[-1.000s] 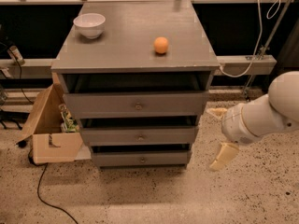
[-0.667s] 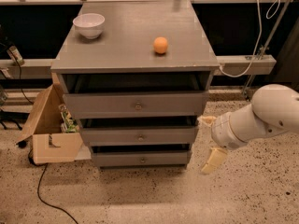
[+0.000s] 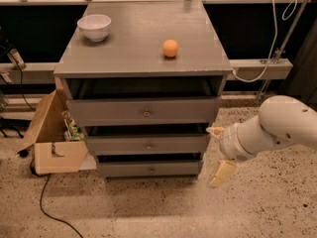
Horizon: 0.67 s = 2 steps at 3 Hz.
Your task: Open bottom drawer
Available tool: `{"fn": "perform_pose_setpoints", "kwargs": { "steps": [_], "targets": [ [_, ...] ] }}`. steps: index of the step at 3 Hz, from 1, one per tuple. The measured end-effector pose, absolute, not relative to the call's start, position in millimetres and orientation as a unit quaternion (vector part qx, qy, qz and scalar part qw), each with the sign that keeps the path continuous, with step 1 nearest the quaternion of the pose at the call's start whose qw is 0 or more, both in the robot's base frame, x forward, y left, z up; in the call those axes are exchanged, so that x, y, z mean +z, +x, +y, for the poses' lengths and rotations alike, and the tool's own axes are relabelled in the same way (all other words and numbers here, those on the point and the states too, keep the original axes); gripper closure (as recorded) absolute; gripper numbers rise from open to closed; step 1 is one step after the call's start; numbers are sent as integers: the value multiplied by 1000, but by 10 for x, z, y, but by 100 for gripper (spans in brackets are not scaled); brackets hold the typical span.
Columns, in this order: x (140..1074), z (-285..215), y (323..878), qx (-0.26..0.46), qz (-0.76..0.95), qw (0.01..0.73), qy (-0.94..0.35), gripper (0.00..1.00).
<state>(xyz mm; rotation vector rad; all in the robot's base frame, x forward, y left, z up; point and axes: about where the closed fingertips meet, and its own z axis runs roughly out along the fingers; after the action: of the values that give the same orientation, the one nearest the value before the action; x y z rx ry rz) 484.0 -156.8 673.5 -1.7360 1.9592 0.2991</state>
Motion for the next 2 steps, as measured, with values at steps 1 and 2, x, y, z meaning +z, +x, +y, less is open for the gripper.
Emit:
{"fn": "perform_pose_setpoints", "kwargs": {
  "steps": [1, 2],
  "targets": [
    [6206, -1417, 4955, 98, 710, 233, -657, 0],
    [5654, -1286, 5158, 86, 700, 229, -671, 0]
  ]
}}
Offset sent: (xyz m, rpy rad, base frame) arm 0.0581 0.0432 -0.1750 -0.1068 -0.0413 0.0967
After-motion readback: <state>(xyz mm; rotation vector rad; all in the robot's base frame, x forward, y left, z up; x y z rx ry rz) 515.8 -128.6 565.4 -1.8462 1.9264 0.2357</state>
